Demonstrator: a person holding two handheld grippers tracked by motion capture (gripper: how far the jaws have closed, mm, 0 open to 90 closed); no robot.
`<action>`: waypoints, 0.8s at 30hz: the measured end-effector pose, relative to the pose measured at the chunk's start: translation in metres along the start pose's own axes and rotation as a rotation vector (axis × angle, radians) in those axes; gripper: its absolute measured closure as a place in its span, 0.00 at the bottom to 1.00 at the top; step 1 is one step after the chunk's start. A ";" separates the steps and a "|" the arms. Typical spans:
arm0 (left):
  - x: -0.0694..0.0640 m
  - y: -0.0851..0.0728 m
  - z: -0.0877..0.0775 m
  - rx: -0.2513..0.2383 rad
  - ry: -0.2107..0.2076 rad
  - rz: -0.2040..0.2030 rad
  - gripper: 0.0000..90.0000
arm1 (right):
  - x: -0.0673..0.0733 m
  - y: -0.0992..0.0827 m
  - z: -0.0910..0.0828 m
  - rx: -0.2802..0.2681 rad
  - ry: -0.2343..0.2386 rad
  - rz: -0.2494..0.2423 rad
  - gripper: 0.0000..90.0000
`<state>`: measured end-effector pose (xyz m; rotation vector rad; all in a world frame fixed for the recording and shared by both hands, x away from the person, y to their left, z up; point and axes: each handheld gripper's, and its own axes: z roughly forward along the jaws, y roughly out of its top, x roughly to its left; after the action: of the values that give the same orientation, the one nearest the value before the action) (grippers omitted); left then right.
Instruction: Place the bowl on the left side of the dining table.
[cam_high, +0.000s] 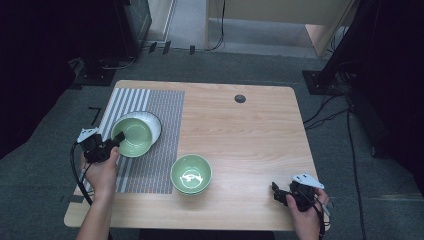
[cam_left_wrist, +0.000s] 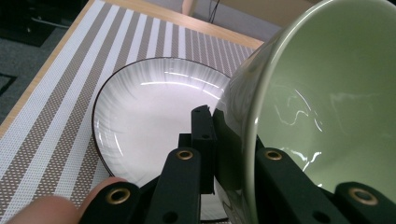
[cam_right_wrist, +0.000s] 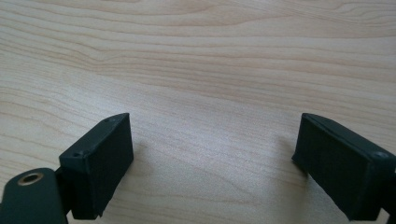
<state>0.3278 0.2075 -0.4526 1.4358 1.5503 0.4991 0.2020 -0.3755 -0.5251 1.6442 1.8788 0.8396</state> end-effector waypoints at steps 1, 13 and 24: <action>0.002 0.000 0.002 0.006 0.003 -0.006 0.93 | 0.000 0.000 0.000 0.000 0.000 0.000 0.13; 0.023 0.005 0.020 0.051 0.036 -0.069 0.94 | 0.000 0.000 0.000 -0.001 0.000 0.002 0.13; 0.032 0.006 0.032 0.095 0.066 -0.094 0.93 | 0.000 0.000 0.000 -0.001 0.000 0.000 0.13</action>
<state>0.3615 0.2294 -0.4746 1.4229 1.7052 0.4251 0.2021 -0.3755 -0.5251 1.6439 1.8781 0.8407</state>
